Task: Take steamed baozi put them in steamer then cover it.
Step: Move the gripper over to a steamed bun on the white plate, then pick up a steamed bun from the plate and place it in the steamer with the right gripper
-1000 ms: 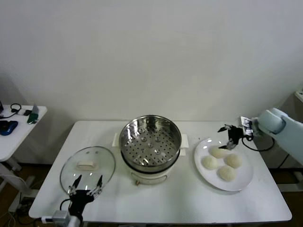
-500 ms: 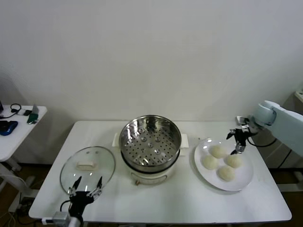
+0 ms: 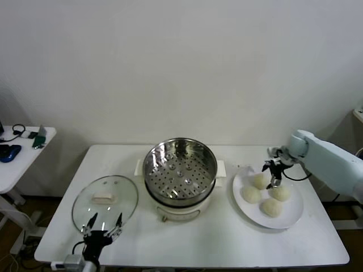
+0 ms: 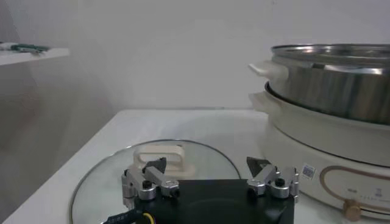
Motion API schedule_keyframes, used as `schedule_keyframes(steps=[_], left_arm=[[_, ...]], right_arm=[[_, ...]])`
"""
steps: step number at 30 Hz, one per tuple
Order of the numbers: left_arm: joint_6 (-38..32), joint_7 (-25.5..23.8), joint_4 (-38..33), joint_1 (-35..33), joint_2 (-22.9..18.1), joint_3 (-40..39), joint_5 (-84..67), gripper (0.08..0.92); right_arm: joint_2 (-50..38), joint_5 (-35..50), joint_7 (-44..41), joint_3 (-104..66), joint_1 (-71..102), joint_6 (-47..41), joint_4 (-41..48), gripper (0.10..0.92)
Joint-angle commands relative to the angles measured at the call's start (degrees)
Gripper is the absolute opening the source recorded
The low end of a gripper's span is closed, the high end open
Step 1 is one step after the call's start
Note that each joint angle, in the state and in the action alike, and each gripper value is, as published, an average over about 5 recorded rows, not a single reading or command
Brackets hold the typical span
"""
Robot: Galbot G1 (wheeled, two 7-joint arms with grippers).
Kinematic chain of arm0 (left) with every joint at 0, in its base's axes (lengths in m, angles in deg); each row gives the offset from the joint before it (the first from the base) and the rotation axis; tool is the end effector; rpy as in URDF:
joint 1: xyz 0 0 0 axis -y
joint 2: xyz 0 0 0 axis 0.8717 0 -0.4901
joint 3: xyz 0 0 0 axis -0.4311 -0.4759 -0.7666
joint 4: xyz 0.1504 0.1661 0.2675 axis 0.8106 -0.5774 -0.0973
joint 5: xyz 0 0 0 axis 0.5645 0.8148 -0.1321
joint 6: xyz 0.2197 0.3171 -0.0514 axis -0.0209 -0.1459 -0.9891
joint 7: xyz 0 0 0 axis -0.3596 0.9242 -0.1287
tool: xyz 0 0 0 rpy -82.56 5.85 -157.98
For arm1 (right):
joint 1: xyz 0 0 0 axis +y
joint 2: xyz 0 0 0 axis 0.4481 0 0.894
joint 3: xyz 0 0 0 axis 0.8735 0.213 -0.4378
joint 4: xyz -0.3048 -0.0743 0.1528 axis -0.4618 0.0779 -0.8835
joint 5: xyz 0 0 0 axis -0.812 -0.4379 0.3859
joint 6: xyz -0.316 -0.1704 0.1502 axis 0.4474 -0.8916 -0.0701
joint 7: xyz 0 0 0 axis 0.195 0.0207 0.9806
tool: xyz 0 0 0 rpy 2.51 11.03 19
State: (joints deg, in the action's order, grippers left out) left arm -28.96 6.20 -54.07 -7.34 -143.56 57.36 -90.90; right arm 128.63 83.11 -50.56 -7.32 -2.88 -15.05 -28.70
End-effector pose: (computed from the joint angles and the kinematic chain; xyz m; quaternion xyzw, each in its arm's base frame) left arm 0.1706 0.0804 -0.3682 0.0074 -0.9860 0.0002 0.1666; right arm 0.6085 -0.1975 -0.2539 0.4762 -0.5796 0.4924 0.4414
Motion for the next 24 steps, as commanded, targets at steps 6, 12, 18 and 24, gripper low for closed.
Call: schedule_keyframes(steps=[6, 12, 18, 24], left_arm=[[-0.1, 0.0, 0.3, -0.1, 0.1, -0.1, 0.2, 0.823], [-0.2, 0.0, -0.2, -0.6, -0.1, -0.6, 0.4, 0.823], [-0.1, 0.1, -0.7, -0.8, -0.2, -0.8, 0.8, 0.823], [-0.3, 0.2, -1.5, -1.2, 0.1, -0.8, 0.8, 0.823]], right_arm=[[2.5, -0.6, -1.6, 0.3, 0.0, 0.6, 2.0, 0.712], [1.1, 1.3, -2.3, 2.3, -3.1, 0.9, -0.9, 0.669], [-0.1, 8.2, -3.9, 17.3, -21.7, 5.9, -8.7, 0.659], [5.0, 15.0, -6.0, 28.1, -44.3, 16.6, -17.5, 0.661]])
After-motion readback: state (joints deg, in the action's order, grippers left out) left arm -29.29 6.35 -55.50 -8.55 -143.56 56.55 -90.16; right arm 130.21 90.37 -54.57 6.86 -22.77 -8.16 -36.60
